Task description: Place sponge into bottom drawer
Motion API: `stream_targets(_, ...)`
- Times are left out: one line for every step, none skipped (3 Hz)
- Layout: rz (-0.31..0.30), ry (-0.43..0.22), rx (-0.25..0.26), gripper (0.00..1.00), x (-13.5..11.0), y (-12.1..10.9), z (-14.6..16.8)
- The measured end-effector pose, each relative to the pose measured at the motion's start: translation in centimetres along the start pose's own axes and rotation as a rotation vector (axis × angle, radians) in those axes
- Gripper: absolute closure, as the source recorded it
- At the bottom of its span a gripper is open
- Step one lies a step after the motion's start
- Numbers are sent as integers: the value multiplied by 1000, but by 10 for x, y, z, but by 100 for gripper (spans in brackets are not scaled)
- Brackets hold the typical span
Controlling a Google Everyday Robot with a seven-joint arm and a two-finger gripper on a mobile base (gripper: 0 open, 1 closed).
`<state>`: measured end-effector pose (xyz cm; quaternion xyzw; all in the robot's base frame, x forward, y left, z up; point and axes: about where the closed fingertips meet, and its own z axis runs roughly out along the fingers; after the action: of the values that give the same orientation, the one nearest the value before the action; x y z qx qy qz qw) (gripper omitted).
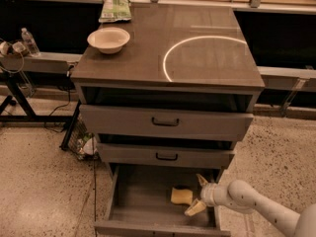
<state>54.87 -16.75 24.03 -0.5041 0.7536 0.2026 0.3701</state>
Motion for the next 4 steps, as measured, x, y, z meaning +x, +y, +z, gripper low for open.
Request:
stream_targets(35, 54, 105, 15, 20, -14, -57)
stream_targets(61, 148, 244, 46, 38, -27, -139)
stream_targets(68, 181, 347, 69, 38, -34, -192)
stream_targets(-2, 183, 476, 93, 8, -54, -253)
